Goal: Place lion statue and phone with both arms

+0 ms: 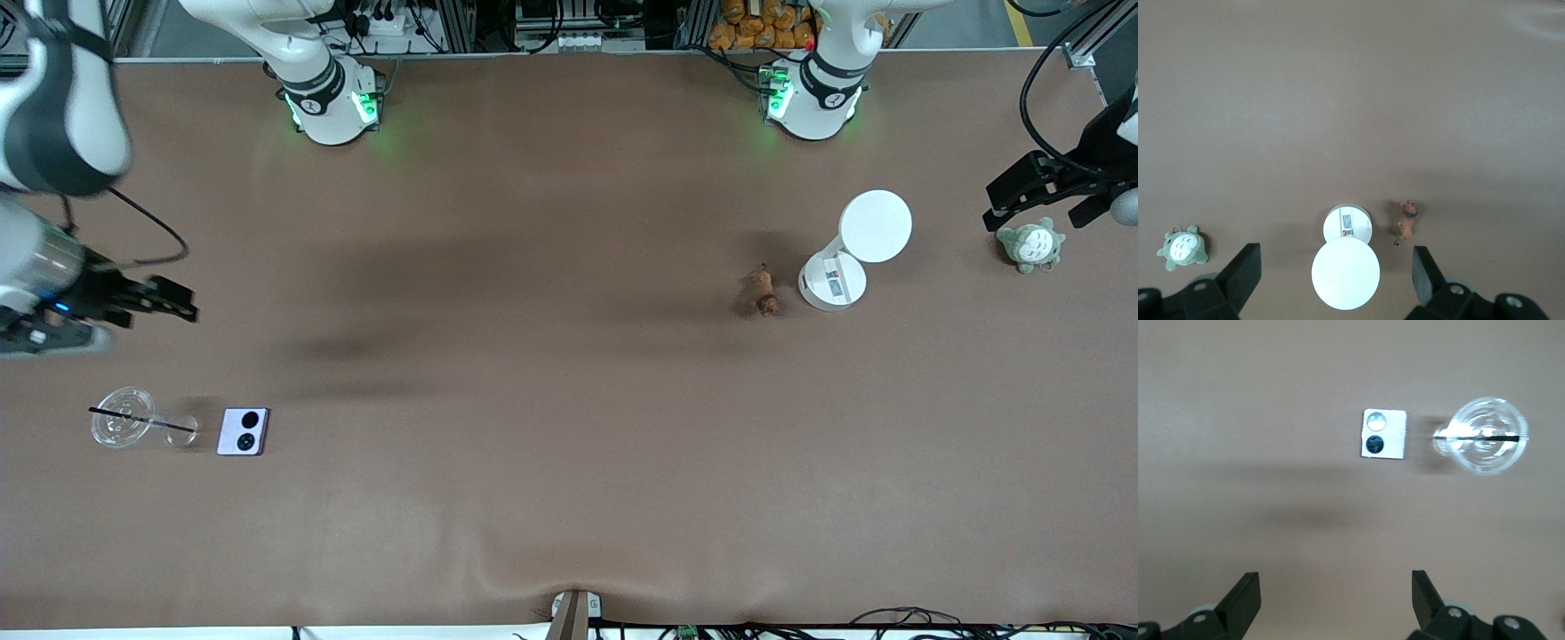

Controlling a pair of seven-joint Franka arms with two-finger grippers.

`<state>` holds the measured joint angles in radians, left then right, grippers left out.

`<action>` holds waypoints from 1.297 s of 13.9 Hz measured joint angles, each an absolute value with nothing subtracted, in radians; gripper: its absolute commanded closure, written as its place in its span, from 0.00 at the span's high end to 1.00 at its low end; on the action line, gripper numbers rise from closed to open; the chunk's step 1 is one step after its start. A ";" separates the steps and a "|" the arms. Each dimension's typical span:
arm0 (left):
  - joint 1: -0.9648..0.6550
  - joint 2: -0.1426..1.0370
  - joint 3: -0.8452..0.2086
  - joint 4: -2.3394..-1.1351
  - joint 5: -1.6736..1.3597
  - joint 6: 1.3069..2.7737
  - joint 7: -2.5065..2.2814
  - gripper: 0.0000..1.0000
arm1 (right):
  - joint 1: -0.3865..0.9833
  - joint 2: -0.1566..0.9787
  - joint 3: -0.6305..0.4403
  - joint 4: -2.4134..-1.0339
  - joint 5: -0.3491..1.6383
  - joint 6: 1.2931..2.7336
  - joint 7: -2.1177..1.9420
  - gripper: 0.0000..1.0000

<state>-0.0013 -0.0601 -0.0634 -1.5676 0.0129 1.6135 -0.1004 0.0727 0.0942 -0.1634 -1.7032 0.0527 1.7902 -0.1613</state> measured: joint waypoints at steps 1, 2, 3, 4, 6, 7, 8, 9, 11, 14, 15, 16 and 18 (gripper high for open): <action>-0.002 -0.060 -0.063 -1.568 0.013 1.613 -0.100 1.00 | 0.067 0.091 -0.166 -1.654 0.053 1.739 -0.161 1.00; -0.002 -0.059 -0.063 -1.568 0.013 1.613 -0.100 1.00 | 0.064 0.090 -0.168 -1.619 0.053 1.702 -0.161 1.00; -0.002 -0.058 -0.064 -1.568 0.013 1.613 -0.100 1.00 | 0.062 0.089 -0.170 -1.598 0.053 1.674 -0.160 1.00; -0.002 -0.057 -0.064 -1.568 0.013 1.613 -0.100 1.00 | 0.059 0.088 -0.172 -1.586 0.054 1.648 -0.160 1.00; -0.001 -0.055 -0.063 -1.568 0.013 1.608 -0.100 1.00 | 0.053 0.081 -0.173 -1.573 0.054 1.612 -0.160 1.00; 0.000 -0.054 -0.063 -1.568 0.013 1.604 -0.100 1.00 | 0.052 0.074 -0.173 -1.569 0.054 1.593 -0.159 1.00; 0.001 -0.053 -0.062 -1.568 0.013 1.602 -0.100 1.00 | 0.052 0.064 -0.172 -1.566 0.054 1.570 -0.152 1.00; 0.001 -0.052 -0.061 -1.568 0.013 1.601 -0.100 1.00 | 0.052 0.052 -0.171 -1.562 0.053 1.543 -0.138 1.00; 0.001 -0.047 -0.061 -1.568 0.013 1.601 -0.101 1.00 | 0.052 0.020 -0.167 -1.551 0.053 1.473 -0.103 1.00; 0.001 -0.045 -0.061 -1.568 0.013 1.601 -0.101 1.00 | 0.049 -0.015 -0.167 -1.549 0.053 1.403 -0.086 1.00; 0.001 -0.045 -0.061 -1.568 0.013 1.601 -0.101 1.00 | 0.048 -0.018 -0.167 -1.549 0.053 1.397 -0.085 1.00; 0.002 -0.045 -0.060 -1.568 0.013 1.601 -0.101 1.00 | 0.045 -0.018 -0.167 -1.549 0.053 1.396 -0.084 1.00; 0.003 -0.045 -0.057 -1.568 0.013 1.600 -0.099 1.00 | 0.040 -0.018 -0.167 -1.549 0.053 1.396 -0.079 1.00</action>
